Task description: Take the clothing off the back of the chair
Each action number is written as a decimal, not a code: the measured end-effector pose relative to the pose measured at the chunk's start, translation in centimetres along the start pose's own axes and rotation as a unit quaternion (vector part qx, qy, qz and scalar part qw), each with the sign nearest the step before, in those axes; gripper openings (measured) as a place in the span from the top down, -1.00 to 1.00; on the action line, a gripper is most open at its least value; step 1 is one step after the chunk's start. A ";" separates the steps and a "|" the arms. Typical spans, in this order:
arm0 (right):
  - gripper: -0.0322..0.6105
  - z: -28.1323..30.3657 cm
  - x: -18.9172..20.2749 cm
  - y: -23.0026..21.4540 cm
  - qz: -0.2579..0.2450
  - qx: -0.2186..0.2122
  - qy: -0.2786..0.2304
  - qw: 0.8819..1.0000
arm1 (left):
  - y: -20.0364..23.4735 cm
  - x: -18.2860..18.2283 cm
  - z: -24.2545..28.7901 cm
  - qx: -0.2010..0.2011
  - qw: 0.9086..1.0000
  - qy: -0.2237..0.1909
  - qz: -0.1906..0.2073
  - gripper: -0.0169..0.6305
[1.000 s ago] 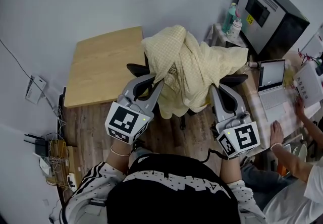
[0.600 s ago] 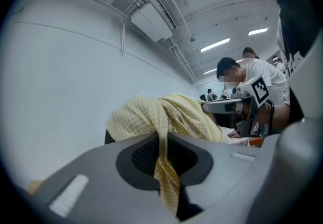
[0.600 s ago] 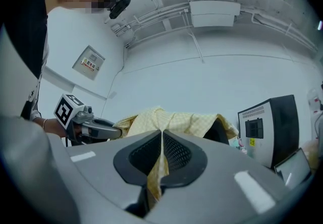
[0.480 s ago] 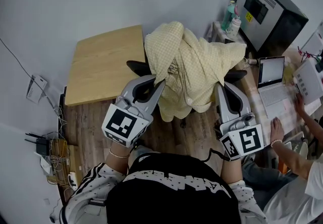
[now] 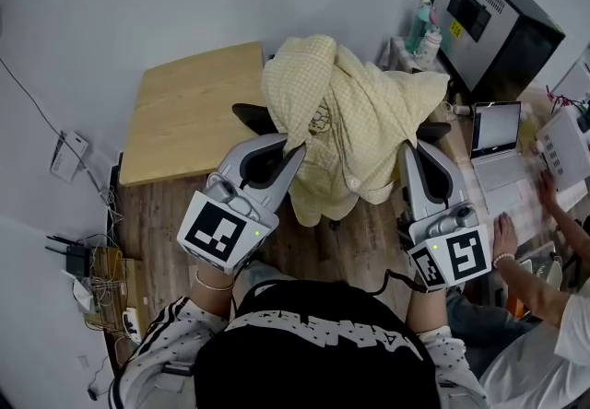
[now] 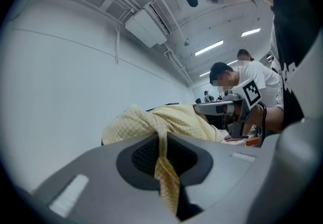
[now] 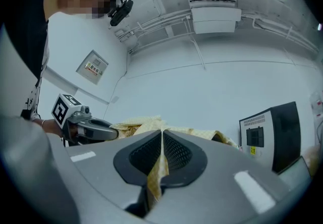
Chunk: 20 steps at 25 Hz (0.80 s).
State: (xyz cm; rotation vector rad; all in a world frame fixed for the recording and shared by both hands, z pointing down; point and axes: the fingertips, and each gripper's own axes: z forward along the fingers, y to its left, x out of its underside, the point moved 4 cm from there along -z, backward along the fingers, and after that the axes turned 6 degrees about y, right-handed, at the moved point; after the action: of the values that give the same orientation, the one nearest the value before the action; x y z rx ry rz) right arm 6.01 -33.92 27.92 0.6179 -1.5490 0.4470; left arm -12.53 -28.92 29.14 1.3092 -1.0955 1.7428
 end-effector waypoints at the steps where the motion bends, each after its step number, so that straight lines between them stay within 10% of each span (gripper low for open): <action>1: 0.83 0.1 -0.4 -0.1 -0.006 -0.002 -0.002 1.000 | 0.0 -0.3 0.0 -0.001 1.000 -0.001 0.002 0.87; 20: 0.83 0.0 -5.5 -1.2 -0.057 -0.011 -0.048 0.997 | -0.9 -5.8 -0.8 -0.014 0.998 -0.051 0.034 0.87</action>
State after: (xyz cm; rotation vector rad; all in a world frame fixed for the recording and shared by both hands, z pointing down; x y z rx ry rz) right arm 6.83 -34.22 22.35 0.7153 -1.5975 0.3174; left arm -10.55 -28.05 23.59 1.3711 -1.2320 1.7190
